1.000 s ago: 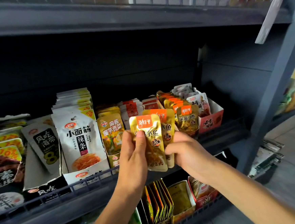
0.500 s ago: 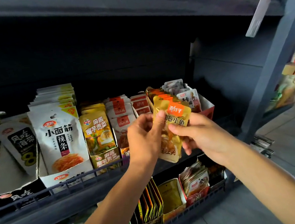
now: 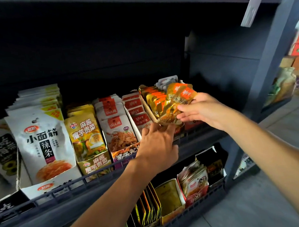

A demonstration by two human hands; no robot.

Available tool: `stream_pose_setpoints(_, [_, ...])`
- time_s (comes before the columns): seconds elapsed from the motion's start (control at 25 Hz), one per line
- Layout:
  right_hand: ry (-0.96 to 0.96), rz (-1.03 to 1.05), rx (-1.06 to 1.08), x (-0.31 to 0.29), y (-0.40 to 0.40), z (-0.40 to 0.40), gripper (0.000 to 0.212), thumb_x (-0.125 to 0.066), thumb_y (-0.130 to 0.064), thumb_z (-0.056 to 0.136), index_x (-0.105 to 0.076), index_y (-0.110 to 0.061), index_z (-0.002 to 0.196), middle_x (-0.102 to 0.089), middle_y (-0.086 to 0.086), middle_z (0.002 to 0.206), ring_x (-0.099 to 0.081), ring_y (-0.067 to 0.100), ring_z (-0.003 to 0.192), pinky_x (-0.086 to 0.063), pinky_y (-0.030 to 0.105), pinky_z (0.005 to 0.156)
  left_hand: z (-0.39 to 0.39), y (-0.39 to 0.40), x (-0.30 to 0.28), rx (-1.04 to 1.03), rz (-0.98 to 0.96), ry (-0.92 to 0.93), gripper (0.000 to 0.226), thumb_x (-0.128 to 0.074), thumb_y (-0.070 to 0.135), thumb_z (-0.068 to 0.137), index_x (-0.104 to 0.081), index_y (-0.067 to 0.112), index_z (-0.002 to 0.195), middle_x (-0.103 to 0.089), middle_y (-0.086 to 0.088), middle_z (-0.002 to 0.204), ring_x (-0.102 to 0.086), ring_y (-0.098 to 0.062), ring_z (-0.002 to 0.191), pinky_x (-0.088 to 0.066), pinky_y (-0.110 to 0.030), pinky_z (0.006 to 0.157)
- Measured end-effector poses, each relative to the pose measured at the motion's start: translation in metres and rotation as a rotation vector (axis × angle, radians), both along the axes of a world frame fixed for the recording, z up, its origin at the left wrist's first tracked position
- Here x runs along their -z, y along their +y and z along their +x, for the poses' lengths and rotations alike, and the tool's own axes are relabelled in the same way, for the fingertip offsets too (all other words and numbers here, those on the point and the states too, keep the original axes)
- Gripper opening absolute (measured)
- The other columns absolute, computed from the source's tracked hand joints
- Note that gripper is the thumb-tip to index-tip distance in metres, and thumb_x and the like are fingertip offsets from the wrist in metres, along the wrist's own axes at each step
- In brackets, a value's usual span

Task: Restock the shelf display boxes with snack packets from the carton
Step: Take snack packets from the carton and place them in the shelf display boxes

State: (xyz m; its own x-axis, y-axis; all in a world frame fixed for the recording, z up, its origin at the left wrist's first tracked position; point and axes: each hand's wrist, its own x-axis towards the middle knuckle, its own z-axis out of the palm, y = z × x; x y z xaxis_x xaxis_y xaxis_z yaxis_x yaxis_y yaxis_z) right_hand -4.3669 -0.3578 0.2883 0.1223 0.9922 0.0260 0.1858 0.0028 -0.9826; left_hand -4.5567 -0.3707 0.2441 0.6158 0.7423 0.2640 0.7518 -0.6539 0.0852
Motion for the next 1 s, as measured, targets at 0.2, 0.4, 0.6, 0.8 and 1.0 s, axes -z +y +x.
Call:
stream_pose_setpoints(0.2, [-0.241,-0.02,0.091,0.007,0.006,0.005,0.025,-0.078,-0.006,0.081,-0.067,-0.018,0.101,-0.076,0.006,0.092,-0.073,0.024,0.088,-0.061,0.044,0.079,-0.004,0.002,0.007,-0.003,0.021,-0.297,0.045,-0.056,0.022,0.09,-0.053,0.024,0.135,-0.054,-0.001,0.136,-0.05,-0.024,0.119,-0.044,-0.042,0.104])
stream_pose_setpoints(0.4, [-0.205,0.076,0.139,0.007,0.001,0.002,0.039,-0.074,-0.004,0.083,-0.059,-0.029,0.108,-0.071,-0.001,0.1,-0.071,0.018,0.088,-0.062,0.037,0.072,0.002,0.002,0.005,-0.068,0.028,-0.238,0.05,-0.054,0.027,0.092,-0.044,0.019,0.141,-0.041,-0.003,0.142,-0.041,-0.025,0.124,-0.038,-0.043,0.106])
stream_pose_setpoints(0.6, [-0.599,0.196,0.155,0.006,-0.002,0.005,0.049,-0.069,-0.014,0.087,-0.053,-0.028,0.131,-0.066,-0.002,0.119,-0.07,0.012,0.089,-0.06,0.036,0.08,0.001,0.002,0.01,-0.086,0.063,-0.135,0.04,-0.051,0.031,0.094,-0.053,0.02,0.132,-0.041,-0.002,0.139,-0.037,-0.024,0.126,-0.035,-0.042,0.108])
stream_pose_setpoints(0.8, [-1.043,0.299,-0.05,0.014,-0.009,-0.013,0.079,-0.056,-0.014,0.094,-0.011,-0.035,0.156,-0.016,-0.007,0.164,-0.039,0.018,0.139,-0.04,0.04,0.111,0.002,-0.001,0.015,-0.097,0.047,-0.125,0.044,-0.051,0.033,0.093,-0.049,0.022,0.135,-0.035,-0.005,0.146,-0.034,-0.025,0.131,-0.034,-0.042,0.108])
stream_pose_setpoints(1.0, [-0.774,0.121,-0.078,0.008,-0.009,-0.024,0.092,-0.054,-0.006,0.091,-0.002,-0.047,0.153,-0.016,-0.008,0.163,-0.044,0.02,0.134,-0.051,0.045,0.099,-0.001,0.003,0.011,-0.084,-0.079,-0.176,0.052,-0.056,0.032,0.089,-0.045,0.023,0.139,-0.015,-0.009,0.162,-0.015,-0.032,0.147,-0.018,-0.044,0.121])
